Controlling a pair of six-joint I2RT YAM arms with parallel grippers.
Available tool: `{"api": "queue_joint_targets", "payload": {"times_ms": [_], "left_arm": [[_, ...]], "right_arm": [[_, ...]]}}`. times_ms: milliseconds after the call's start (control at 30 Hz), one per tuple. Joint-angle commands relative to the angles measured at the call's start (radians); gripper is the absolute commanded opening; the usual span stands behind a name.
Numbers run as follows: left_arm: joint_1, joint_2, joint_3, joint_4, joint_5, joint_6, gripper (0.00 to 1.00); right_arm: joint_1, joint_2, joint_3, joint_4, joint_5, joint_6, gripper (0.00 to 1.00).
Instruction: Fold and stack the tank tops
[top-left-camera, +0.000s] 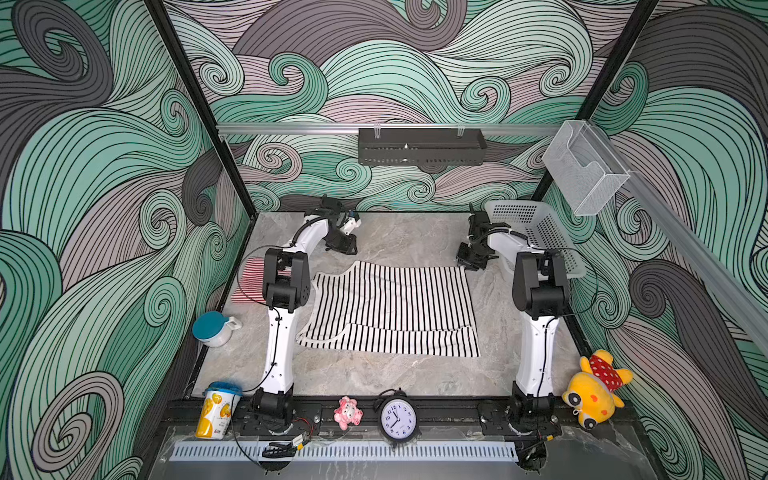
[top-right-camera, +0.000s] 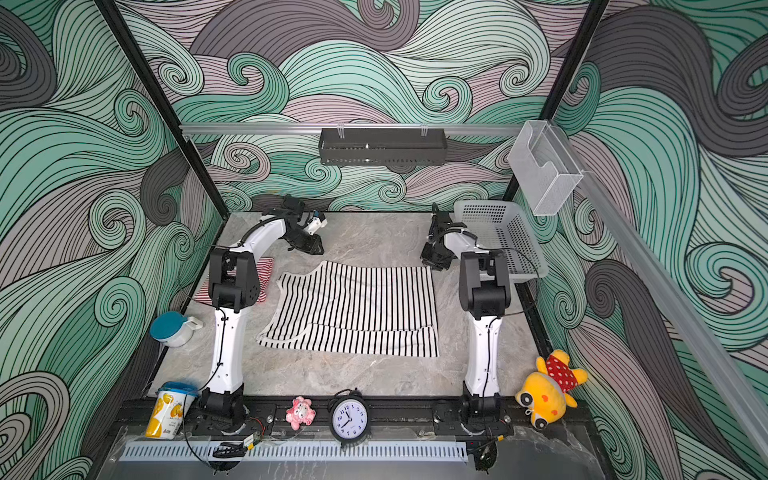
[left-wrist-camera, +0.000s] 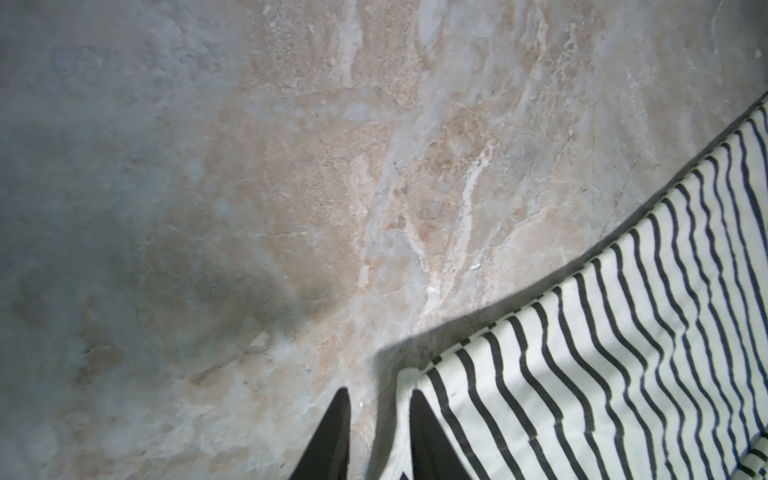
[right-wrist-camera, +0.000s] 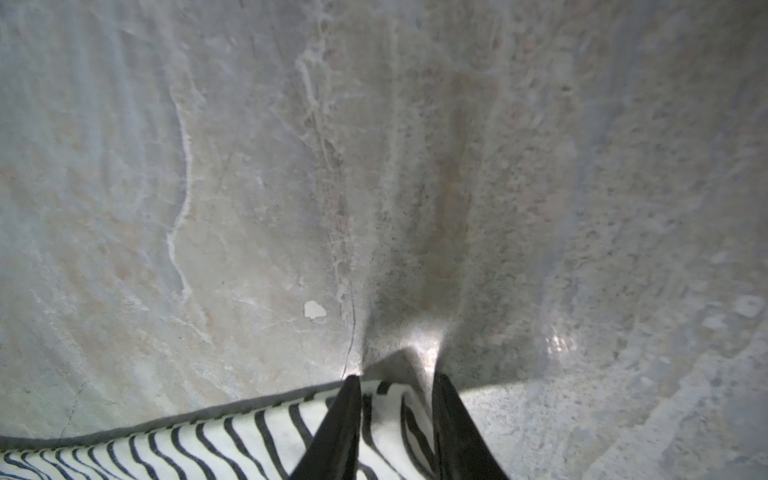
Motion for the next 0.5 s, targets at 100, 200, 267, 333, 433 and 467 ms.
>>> {"api": "queue_joint_targets", "payload": {"times_ms": [100,200,267,333,433,467], "left_arm": [[-0.012,0.036,0.023,0.012,0.014,-0.015,0.29],[-0.018,0.055,0.043,-0.005,0.011,-0.007,0.29],[-0.022,0.064,0.057,-0.017,0.002,-0.007,0.29],[-0.026,0.063,0.056,-0.016,-0.001,-0.006,0.29],[-0.03,0.061,0.055,-0.02,0.001,-0.003,0.3],[-0.032,0.062,0.056,-0.022,0.002,0.001,0.31]], "right_arm": [[-0.001,-0.025,-0.005,-0.01,-0.023,-0.009,0.24],[-0.001,-0.025,0.005,-0.016,-0.018,-0.012,0.17],[-0.001,-0.023,0.016,-0.02,-0.021,-0.019,0.14],[-0.001,-0.022,0.02,-0.021,-0.029,-0.019,0.08],[-0.001,-0.027,0.02,-0.019,-0.035,-0.022,0.0],[-0.001,-0.032,0.019,-0.018,-0.04,-0.024,0.0]]}}
